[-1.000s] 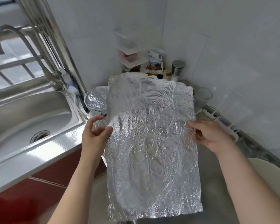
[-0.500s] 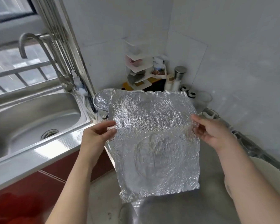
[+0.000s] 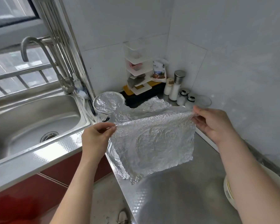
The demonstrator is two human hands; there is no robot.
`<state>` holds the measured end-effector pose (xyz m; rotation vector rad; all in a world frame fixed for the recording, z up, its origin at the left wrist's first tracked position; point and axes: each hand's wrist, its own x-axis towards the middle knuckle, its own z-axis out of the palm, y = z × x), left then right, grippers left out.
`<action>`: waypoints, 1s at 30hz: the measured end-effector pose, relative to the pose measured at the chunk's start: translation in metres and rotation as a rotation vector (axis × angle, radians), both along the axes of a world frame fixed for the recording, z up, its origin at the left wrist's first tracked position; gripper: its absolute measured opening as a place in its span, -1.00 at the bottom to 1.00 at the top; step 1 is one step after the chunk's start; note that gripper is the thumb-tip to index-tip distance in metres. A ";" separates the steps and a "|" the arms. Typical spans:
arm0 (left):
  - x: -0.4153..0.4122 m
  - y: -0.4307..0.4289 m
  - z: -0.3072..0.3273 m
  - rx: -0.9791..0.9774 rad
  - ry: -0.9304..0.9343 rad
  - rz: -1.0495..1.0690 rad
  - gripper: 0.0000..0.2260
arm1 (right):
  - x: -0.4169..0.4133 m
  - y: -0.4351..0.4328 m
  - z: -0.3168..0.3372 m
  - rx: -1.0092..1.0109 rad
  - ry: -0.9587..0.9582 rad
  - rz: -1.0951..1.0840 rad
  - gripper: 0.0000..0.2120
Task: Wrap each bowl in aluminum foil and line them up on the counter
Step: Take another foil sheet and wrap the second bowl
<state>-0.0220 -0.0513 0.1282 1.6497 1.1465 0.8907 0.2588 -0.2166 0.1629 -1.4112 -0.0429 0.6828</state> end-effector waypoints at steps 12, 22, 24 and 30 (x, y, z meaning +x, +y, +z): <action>0.021 -0.010 0.057 0.708 -0.002 -0.011 -0.90 | 0.014 0.016 0.049 0.470 0.031 -0.224 -0.85; 0.013 -0.073 -0.040 0.877 0.105 -0.410 -0.82 | -0.020 -0.019 -0.061 0.106 0.367 0.049 -0.82; 0.010 -0.079 -0.066 0.808 0.138 -0.459 -0.84 | -0.036 -0.023 -0.090 -0.016 0.433 0.059 -0.62; 0.004 -0.107 -0.103 0.659 0.264 -0.654 -0.73 | -0.078 -0.028 -0.127 -0.296 0.432 0.103 -0.24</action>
